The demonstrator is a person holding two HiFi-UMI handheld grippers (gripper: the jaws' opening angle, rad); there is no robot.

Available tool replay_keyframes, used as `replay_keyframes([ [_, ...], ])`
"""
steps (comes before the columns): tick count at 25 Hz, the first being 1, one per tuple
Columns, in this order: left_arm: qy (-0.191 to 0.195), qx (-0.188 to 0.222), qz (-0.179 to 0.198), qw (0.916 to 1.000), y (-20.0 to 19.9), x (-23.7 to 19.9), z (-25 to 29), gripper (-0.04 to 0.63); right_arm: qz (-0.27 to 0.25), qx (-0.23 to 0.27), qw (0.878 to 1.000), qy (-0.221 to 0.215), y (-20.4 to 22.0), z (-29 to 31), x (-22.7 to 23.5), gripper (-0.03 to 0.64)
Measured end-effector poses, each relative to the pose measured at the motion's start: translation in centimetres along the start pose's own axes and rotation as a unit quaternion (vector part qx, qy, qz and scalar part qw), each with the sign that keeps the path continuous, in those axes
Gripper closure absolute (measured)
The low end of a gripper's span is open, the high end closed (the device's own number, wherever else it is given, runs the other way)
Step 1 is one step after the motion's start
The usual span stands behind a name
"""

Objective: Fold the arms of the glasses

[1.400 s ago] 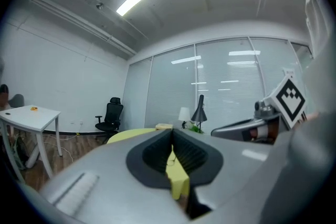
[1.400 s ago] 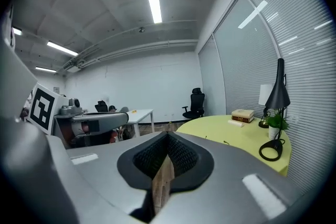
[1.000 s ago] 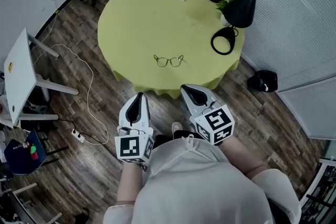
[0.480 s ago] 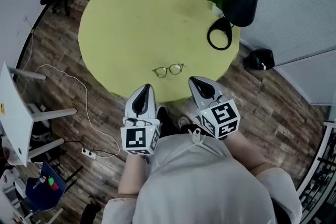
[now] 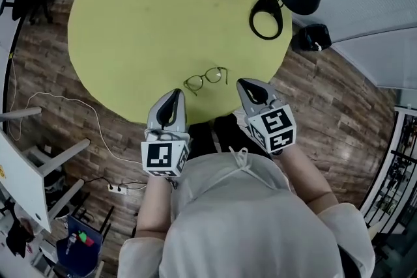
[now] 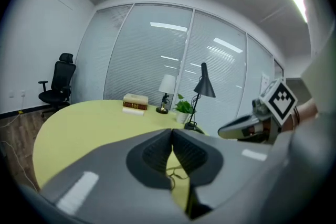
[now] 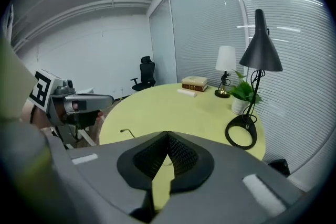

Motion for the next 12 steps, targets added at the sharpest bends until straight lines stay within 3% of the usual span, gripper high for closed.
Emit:
replay_keyframes([
  [9, -0.052, -0.040, -0.027, 0.9975, 5.6, -2.6, 1.0, 0.589, -0.028, -0.101, 0.992, -0.063, 7.4, 5.5, 2.6, 0.608],
  [12, -0.065, -0.046, -0.034, 0.9962, 7.3, -2.8, 1.4, 0.589, -0.051, -0.130, 0.985, -0.101, 8.8, 7.1, 3.3, 0.537],
])
Point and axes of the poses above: the fingertips, and each gripper's own axes: z forward along the fingers, x to its right, y out of its underside, the point moved 4 cm from there along -z, backward along the fingers, and after that the axes turned 15 degrees about x, right-handed, at the moved point
